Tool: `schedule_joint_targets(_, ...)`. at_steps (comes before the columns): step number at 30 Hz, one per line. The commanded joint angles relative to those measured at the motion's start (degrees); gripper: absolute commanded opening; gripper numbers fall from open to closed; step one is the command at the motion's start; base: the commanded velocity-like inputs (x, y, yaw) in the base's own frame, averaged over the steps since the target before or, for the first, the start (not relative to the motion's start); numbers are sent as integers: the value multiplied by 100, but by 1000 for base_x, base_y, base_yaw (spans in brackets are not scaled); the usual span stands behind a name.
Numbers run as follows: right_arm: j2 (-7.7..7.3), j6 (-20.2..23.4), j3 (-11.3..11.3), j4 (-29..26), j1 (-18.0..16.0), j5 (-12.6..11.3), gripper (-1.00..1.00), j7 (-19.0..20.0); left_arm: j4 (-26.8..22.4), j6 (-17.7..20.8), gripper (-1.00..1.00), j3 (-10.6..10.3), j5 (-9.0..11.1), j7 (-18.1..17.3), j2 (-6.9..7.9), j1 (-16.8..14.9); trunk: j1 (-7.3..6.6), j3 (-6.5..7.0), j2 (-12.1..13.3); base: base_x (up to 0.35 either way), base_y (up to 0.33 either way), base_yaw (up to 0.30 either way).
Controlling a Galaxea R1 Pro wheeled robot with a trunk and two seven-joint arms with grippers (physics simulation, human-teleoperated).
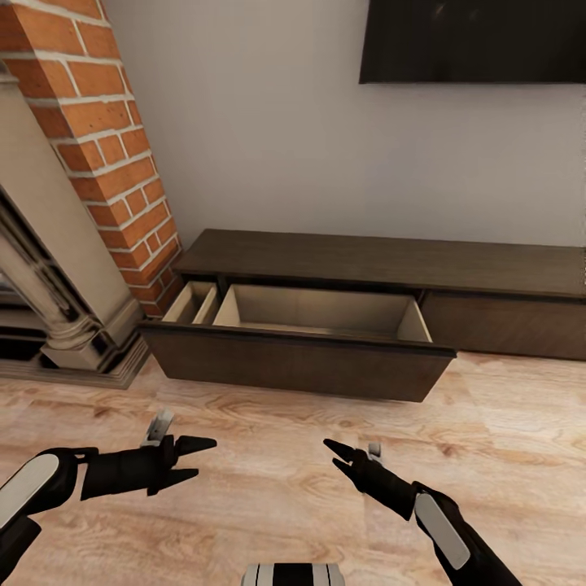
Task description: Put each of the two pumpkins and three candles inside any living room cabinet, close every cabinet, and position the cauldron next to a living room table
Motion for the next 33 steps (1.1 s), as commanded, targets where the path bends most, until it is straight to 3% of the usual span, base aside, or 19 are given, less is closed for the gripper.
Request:
schedule_joint_targets(1, -11, 16, 13, -1, -3, -34, 100, -8, -3, 0, 100, 2, 60, 158, -10, -4, -3, 19, 0, 0, 0, 0)
schedule_joint_targets(7, -23, -99, 13, -1, -3, 45, 100, -9, -2, -14, 100, 11, 60, 431, -53, -4, -74, 140, 118, 0, 0, 0)
schedule_joint_targets(14, 1, -67, 9, -11, -3, 591, 100, -250, 11, -23, 100, 15, 60, 488, -65, -4, -228, 265, 399, 0, 0, 0)
schedule_joint_targets(16, -2, -34, -1, -51, -3, 753, 100, -623, 14, -32, 100, 9, 60, 495, -67, -4, -272, 301, 479, 0, 0, 0)
schedule_joint_targets(17, 0, -27, 1, -78, -3, 815, 100, -999, 19, -43, 100, 1, 60, 523, -67, -4, -294, 319, 519, 0, 0, 0)
schedule_joint_targets(21, 8, -76, 9, -114, -3, 875, 100, -2080, 23, -55, 100, -8, 65, 790, -81, -4, -382, 391, 680, 0, 0, 0)
schedule_joint_targets(28, 19, -97, 24, -117, -3, 888, 100, -2964, 25, -56, 100, -24, 62, 960, -220, -4, -535, 517, 961, -1, 0, 0)
schedule_joint_targets(33, 12, -87, 43, -123, -3, 892, 100, -3129, 19, -57, 100, -10, 67, 1250, -309, -4, -645, 606, 1161, -187, 0, 0)
